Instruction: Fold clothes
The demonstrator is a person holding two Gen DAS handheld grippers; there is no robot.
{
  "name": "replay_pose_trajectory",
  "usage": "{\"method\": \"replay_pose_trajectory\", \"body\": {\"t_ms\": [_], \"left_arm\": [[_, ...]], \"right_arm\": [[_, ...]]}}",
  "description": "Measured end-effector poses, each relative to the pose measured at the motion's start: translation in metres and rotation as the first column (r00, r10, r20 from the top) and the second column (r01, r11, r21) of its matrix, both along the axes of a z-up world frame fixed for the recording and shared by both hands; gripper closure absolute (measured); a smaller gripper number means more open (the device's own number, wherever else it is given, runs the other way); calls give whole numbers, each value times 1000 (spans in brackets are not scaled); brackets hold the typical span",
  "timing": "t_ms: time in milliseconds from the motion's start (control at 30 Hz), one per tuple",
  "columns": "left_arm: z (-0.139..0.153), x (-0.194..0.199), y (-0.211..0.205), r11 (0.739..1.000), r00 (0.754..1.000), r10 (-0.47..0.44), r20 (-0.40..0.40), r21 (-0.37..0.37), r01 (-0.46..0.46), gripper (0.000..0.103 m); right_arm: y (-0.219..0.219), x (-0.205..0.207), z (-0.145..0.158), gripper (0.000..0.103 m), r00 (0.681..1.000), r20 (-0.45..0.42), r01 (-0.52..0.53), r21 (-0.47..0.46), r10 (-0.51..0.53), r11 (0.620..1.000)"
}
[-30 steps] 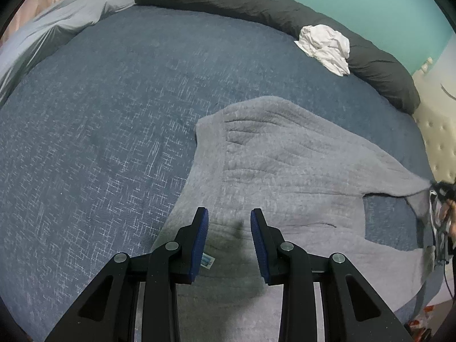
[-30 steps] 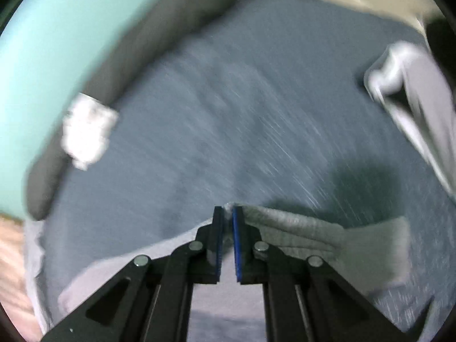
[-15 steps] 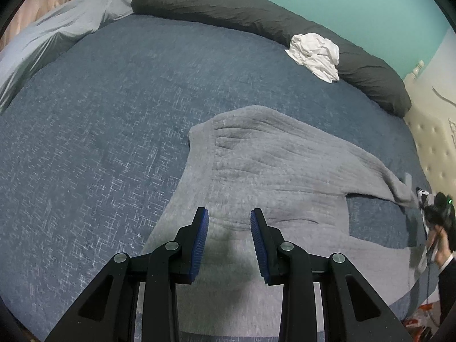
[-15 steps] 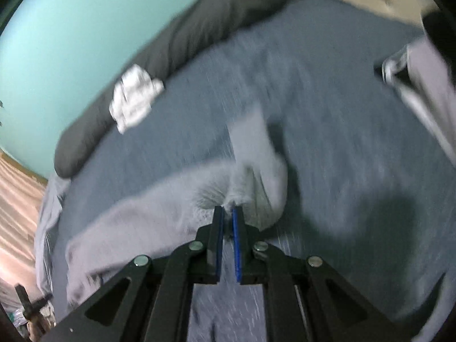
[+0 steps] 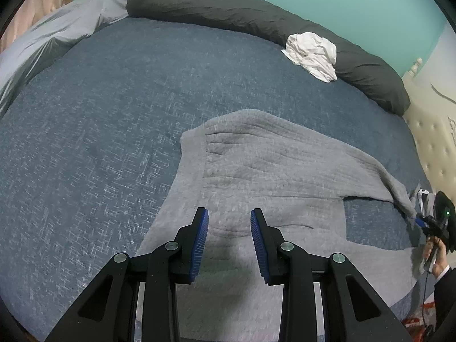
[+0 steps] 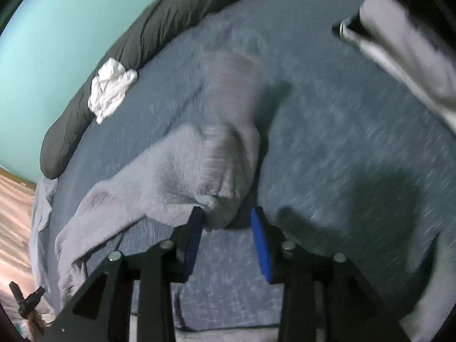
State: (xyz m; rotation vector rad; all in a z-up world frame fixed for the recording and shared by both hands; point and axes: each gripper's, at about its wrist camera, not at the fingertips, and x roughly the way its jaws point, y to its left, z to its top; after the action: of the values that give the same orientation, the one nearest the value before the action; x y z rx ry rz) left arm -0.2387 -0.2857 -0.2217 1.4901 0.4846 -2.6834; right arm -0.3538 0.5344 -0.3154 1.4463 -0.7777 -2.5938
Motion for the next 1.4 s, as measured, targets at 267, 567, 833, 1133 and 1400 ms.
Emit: {"method": "replay_pose_trajectory", "body": {"t_ms": [267,567,833,1133,1400], "left_arm": [[-3,-4,1,1000,1000,1,12,-16,-1,69],[-13,-6,0,999,999,7,41,-36,-6,69],[-18,-12,1,999,999,7,53,-49,-4,69],[-20,-10,5,999,998,8,55,-34,-6,69],[-13,-9,4,999,998,0,56,-45,3,69]], "right_arm": [[28,-27,18,56,987,-42,156,59,-154,986],[58,-58,-16,56,969,9,245,22,-245,969],[52,-61,5,99,977,-116,187,86,-177,979],[96,-32,46,99,921,-298,301,137,-251,944],[91,-38,-18,96,967,-41,254,243,-252,936]]}}
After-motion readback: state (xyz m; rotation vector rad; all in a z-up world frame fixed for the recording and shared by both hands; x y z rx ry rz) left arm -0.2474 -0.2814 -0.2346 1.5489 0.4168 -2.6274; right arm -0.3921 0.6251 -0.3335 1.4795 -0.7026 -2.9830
